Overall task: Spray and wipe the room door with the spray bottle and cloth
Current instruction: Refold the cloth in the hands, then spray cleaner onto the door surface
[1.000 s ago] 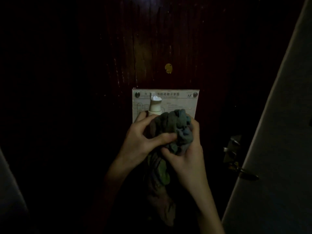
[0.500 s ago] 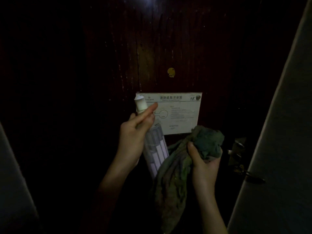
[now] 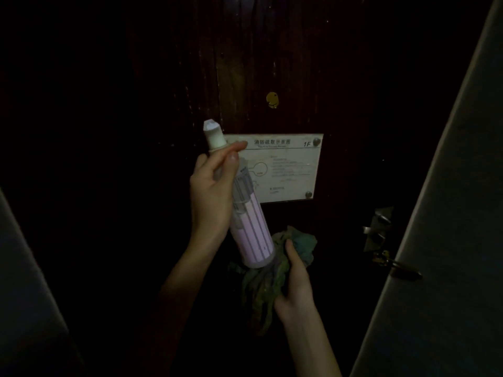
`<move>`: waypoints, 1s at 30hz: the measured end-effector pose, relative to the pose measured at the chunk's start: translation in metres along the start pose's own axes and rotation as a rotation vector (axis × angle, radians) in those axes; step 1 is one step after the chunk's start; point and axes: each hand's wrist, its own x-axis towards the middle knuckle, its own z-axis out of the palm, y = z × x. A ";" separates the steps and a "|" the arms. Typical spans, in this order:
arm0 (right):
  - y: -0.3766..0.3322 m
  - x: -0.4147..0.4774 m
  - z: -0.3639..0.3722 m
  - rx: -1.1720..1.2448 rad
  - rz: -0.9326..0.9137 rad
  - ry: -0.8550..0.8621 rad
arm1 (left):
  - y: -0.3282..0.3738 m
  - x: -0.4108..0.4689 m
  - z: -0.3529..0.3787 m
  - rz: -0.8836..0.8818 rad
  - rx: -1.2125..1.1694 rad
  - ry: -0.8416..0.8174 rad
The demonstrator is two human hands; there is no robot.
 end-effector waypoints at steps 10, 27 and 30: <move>0.018 0.002 0.014 -0.077 -0.158 0.074 | 0.002 0.009 -0.011 -0.316 -0.132 0.023; -0.020 -0.032 0.072 -0.423 -0.750 0.106 | 0.025 0.033 -0.074 -0.133 0.079 0.051; -0.030 -0.037 0.076 -0.450 -0.844 0.127 | 0.015 0.024 -0.082 -0.156 0.191 0.087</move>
